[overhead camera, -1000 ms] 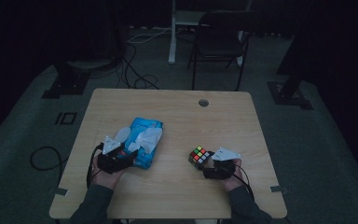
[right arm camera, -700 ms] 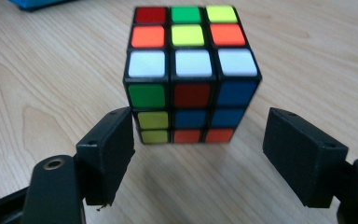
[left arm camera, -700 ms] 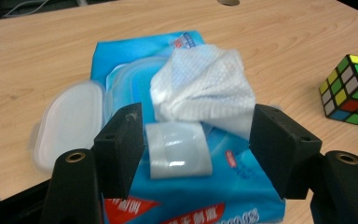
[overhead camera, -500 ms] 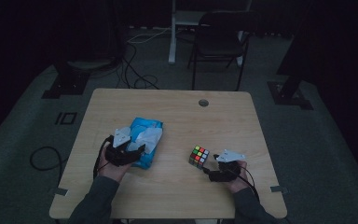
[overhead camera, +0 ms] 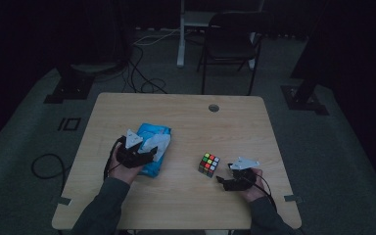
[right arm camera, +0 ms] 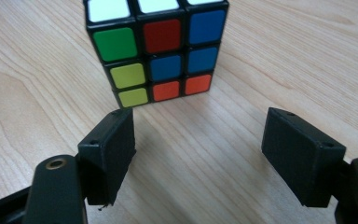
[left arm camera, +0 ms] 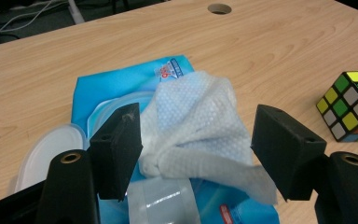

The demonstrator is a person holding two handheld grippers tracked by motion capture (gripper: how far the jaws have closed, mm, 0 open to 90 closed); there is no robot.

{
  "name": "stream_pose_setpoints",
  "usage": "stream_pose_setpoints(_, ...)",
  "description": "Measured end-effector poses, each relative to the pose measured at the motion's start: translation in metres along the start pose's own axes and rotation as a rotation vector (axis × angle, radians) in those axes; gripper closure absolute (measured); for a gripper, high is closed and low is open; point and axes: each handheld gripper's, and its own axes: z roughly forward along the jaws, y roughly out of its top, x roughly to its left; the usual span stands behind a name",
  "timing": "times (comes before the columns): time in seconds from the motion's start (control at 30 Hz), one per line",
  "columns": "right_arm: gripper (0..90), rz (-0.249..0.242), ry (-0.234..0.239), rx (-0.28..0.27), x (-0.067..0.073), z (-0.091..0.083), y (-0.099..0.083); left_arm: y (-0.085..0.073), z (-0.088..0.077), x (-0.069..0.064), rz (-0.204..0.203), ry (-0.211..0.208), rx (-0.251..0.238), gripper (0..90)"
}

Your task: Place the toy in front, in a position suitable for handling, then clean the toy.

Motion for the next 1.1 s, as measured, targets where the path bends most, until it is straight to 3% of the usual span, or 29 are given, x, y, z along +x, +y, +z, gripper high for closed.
stream_pose_setpoints(0.43,23.0,-0.012,0.023,0.03,-0.017,0.002,0.0,0.011,0.019,-0.002,0.005,-0.005,0.032,30.0)
stream_pose_setpoints(0.57,22.2,-0.013,0.02,0.032,-0.017,0.002,0.0,0.012,0.024,-0.001,-0.015,-0.018,0.036,29.3)
stream_pose_setpoints(0.87,22.2,0.004,0.006,0.031,-0.016,0.002,0.0,0.018,0.035,-0.008,0.015,-0.019,0.065,27.4)
stream_pose_setpoints(1.1,22.6,0.012,-0.002,0.03,-0.015,0.001,0.0,0.017,0.048,-0.01,0.027,-0.008,0.113,22.1)
